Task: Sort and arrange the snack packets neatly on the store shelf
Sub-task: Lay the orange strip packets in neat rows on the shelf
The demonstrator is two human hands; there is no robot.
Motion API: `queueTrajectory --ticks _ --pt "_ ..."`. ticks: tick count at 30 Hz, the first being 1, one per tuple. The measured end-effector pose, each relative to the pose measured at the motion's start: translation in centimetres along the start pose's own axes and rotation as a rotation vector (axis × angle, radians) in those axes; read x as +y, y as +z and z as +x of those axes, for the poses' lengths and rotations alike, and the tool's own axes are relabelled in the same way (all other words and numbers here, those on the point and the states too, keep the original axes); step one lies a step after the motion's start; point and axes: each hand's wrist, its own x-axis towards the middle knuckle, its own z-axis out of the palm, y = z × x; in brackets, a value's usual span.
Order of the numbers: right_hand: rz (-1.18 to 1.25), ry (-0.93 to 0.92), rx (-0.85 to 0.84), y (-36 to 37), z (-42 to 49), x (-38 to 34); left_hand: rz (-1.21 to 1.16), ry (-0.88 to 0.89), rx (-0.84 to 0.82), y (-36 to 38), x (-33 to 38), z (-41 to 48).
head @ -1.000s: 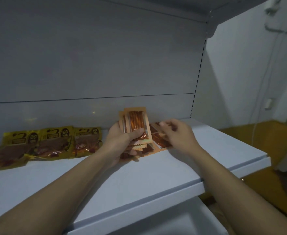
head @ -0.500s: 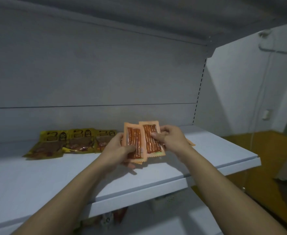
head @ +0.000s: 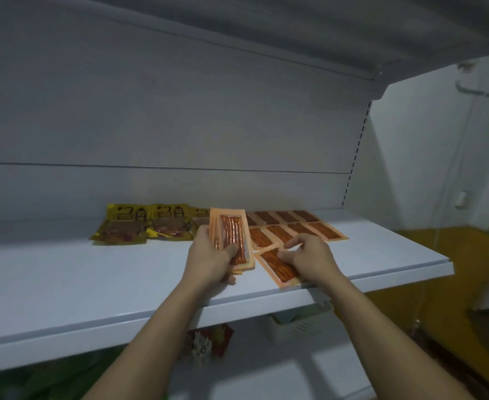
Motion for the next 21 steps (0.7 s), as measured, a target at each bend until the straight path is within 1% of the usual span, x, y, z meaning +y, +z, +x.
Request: queueTrajectory --ticks 5,8,11,14,17,19,21 --pt "-0.143 -0.013 0.079 0.8 -0.6 -0.4 0.006 -0.001 -0.003 -0.5 -0.3 0.2" --pt "-0.278 -0.050 0.087 1.2 -0.7 -0.6 0.016 0.000 -0.013 -0.4 -0.4 0.4" --pt "-0.307 -0.051 0.076 1.4 -0.4 -0.3 0.020 -0.022 -0.030 -0.4 -0.4 0.3" --pt "-0.240 -0.066 0.102 1.2 -0.3 0.1 0.011 -0.034 -0.039 -0.4 -0.1 0.2" --pt "-0.060 -0.142 0.163 0.6 -0.3 -0.1 -0.039 -0.048 -0.046 -0.5 0.2 0.0" --pt "0.109 -0.175 0.078 -0.1 -0.5 -1.3 -0.097 -0.042 -0.073 -0.5 0.5 0.0" --pt "0.176 -0.176 -0.092 -0.7 -0.9 -2.9 -0.162 -0.051 -0.109 -0.2 0.9 -0.1"
